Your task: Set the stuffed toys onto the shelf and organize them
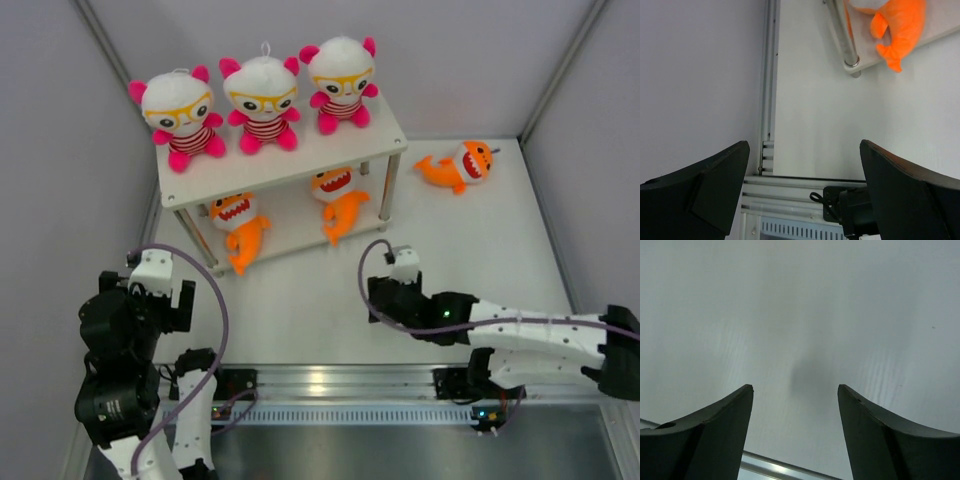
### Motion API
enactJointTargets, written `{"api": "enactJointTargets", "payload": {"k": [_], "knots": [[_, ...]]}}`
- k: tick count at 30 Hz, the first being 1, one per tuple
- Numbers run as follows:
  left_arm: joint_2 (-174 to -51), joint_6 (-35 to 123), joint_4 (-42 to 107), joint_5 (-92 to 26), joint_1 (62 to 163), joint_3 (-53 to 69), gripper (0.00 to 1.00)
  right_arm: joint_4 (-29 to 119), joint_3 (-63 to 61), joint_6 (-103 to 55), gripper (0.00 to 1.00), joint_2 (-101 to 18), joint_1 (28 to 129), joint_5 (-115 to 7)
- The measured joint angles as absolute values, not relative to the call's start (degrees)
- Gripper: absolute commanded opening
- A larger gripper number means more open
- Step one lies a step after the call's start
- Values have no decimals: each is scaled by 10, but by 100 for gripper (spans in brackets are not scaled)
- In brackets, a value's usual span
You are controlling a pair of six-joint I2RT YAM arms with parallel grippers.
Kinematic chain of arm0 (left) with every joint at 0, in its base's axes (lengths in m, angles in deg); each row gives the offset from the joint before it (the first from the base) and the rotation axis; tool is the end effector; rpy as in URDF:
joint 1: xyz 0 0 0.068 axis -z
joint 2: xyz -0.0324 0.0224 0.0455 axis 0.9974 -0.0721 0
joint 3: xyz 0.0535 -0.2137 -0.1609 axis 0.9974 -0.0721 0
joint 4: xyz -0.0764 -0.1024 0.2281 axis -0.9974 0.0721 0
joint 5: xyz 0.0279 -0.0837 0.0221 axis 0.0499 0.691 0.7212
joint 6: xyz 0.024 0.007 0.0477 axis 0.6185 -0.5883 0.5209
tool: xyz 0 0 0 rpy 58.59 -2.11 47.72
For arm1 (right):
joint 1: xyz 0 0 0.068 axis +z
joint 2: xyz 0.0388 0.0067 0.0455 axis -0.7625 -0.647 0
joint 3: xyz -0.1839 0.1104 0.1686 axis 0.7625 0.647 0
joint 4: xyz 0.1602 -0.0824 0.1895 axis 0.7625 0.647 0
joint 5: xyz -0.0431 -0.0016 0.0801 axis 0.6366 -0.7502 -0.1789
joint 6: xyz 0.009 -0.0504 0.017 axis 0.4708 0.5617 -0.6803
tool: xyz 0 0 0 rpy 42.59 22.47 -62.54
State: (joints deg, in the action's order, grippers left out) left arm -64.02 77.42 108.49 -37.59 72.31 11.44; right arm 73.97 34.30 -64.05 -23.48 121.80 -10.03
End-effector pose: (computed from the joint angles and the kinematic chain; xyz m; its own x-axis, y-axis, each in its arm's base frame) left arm -0.0006 -0.0023 0.4091 -0.4464 0.2809 -0.8496 -0.0093 0.9479 0.3183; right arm 0.0854 0.1964 0.2283 -0.6439 -0.0819 -0.7607 -0.2732 0.9533 0.1286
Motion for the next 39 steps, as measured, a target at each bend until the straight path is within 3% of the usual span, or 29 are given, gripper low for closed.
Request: {"api": "enactJointTargets", "payload": {"k": [6, 9, 14, 17, 27, 35, 39], "knots": [[-618, 781, 1098, -422, 723, 80, 98, 831, 373, -684, 71, 0, 996, -107], [-618, 781, 1098, -428, 723, 80, 98, 823, 371, -664, 72, 37, 870, -135], [-619, 776, 1097, -461, 723, 80, 98, 702, 357, -629, 68, -124, 574, -324], [-621, 771, 1096, -498, 722, 72, 98, 646, 293, -632, 68, -295, 480, -392], [-662, 752, 1092, -530, 692, 9, 98, 558, -24, -703, 74, -623, 502, -429], [-671, 748, 1092, -513, 677, 25, 98, 588, -170, -800, 76, -789, 531, -392], [-678, 748, 1092, -498, 671, 26, 98, 616, -185, -850, 77, -812, 546, -354]]}}
